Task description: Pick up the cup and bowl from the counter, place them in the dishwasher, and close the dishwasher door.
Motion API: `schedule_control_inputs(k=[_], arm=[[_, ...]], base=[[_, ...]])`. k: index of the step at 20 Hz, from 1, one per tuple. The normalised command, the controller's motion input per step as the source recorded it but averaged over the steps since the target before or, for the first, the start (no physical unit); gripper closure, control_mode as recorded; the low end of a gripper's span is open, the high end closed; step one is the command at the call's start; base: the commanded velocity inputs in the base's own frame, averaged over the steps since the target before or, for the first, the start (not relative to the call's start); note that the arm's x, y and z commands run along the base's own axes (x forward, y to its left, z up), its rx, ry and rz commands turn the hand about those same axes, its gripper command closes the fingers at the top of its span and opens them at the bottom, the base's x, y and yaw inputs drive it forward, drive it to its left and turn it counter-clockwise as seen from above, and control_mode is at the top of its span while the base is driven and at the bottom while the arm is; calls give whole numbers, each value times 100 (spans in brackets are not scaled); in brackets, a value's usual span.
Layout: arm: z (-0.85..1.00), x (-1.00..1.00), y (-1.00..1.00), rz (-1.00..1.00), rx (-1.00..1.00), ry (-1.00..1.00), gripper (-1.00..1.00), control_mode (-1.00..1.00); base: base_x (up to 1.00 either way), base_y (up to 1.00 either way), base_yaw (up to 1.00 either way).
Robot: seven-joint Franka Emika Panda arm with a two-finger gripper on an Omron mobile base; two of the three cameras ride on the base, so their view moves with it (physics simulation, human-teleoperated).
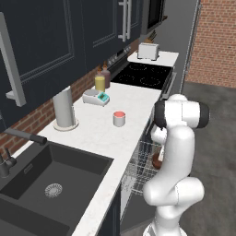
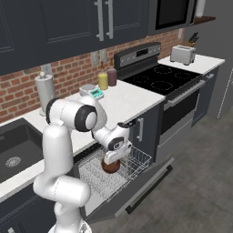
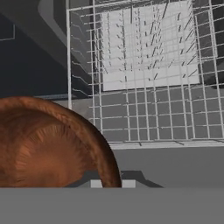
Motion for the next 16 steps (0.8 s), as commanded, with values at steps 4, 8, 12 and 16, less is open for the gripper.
schedule_control_inputs(k=[4,8,12,16], arm=[[-30,0,0,0,0,-2,100,-100],[-24,2,0,0,0,0,100,-100],[-19,4,0,0,0,0,100,-100],[-15,10,0,0,0,0,100,-100]], base=[[0,0,0],[0,0,0],[0,0,0],[0,0,0]])
